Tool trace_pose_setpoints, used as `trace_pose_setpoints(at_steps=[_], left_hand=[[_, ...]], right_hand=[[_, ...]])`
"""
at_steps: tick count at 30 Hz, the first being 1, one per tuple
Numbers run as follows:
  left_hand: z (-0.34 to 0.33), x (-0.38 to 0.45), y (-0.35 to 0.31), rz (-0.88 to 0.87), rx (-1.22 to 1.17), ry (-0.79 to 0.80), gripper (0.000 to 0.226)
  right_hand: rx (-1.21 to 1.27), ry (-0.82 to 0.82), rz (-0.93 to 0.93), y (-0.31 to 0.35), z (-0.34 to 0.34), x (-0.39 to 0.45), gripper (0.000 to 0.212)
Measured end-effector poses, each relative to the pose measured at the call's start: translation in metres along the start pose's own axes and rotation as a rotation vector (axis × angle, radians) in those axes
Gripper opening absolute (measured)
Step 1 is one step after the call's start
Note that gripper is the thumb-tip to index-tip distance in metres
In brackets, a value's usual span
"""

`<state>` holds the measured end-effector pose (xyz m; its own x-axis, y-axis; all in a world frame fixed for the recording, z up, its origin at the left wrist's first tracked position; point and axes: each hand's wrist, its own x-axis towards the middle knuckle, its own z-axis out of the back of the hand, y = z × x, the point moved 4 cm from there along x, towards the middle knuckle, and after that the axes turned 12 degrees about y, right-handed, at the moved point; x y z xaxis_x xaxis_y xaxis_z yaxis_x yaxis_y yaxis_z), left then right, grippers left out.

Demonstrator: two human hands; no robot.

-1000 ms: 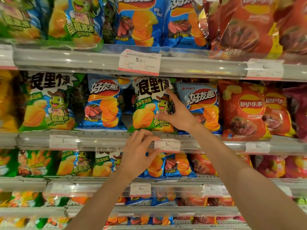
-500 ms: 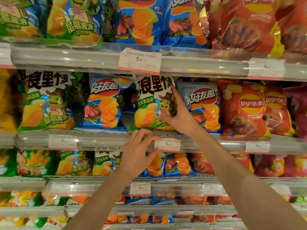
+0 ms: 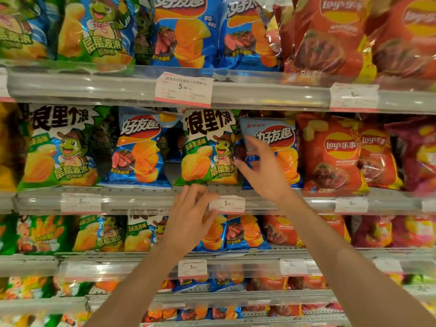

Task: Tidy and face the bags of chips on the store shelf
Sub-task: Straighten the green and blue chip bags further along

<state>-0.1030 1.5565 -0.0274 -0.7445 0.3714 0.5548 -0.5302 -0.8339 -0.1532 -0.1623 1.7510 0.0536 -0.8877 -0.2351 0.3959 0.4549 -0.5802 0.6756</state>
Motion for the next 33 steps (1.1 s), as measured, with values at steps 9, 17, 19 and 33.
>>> trace_pose_setpoints(at_steps=[9,17,19,33], left_hand=[[-0.007,0.009,-0.002,0.051,-0.062,-0.055,0.041],[-0.006,0.007,0.001,0.050,-0.073,-0.039,0.041],[-0.006,0.007,0.002,0.044,-0.076,-0.036,0.041],[-0.008,0.008,0.005,0.036,-0.075,-0.016,0.042]], right_hand=[[-0.223,-0.101,-0.210,-0.049,0.071,-0.031,0.070],[-0.061,0.120,-0.272,-0.055,0.057,-0.009,0.102],[-0.064,0.125,-0.274,-0.056,0.057,-0.008,0.113],[-0.055,0.024,-0.208,-0.056,0.046,-0.015,0.135]])
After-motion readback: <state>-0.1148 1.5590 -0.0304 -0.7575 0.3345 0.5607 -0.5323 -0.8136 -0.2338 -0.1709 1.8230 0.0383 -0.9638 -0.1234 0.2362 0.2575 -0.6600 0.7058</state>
